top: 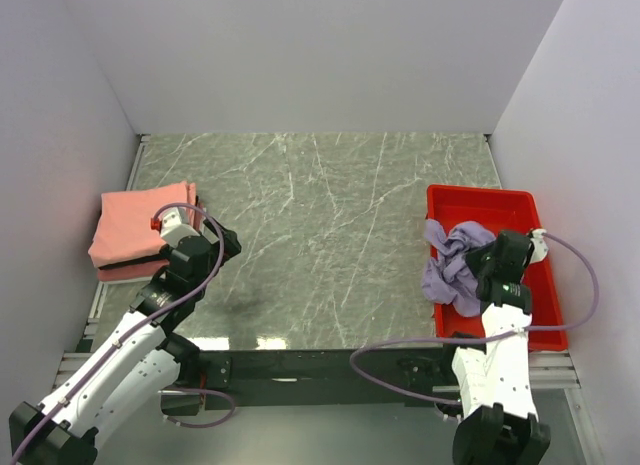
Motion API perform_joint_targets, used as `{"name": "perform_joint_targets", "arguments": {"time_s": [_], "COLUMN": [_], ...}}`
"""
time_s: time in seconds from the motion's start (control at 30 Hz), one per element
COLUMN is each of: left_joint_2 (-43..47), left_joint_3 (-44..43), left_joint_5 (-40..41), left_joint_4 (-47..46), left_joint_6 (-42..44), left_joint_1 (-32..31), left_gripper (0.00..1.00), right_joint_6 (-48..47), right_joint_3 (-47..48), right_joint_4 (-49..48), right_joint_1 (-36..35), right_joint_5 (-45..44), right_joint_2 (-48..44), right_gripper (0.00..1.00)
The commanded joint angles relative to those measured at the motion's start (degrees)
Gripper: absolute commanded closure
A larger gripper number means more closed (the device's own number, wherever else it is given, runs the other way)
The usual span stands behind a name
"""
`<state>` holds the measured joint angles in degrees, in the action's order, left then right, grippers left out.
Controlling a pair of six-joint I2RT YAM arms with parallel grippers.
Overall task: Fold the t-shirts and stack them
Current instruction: Grab the tshirt from the pile, then move the tshirt to the center of the board
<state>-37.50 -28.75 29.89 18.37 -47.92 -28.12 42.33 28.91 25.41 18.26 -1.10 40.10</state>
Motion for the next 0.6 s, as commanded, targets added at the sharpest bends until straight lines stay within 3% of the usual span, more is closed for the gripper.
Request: {"name": "perform_joint_targets", "arguments": {"time_s": [0.0, 0.37, 0.57], "left_joint_2": [-0.3, -0.12, -0.03], "left_joint_3": [-2.18, -2.01, -2.1], "left_joint_5": [0.96, -0.01, 0.17], "left_joint_4": [-0.97, -1.76, -1.58], "left_joint_6": [-0.77, -0.68, -0.68], "left_joint_1": [-0.18, -0.18, -0.18], "left_gripper": [0.01, 0.01, 0.01], "right_joint_6": [-1.36, -4.97, -7.25], "right_joint_3": [7.02, 16.79, 24.96], "right_joint_4": [-0.63, -3.69, -4.83], "right_joint_1": [0.02, -0.59, -7.61], "right_joint_5": [-2.67, 2.32, 1.2], "right_joint_2": [-3.7, -3.28, 2.17], "right_gripper": [1.0, 1.0, 1.0]}}
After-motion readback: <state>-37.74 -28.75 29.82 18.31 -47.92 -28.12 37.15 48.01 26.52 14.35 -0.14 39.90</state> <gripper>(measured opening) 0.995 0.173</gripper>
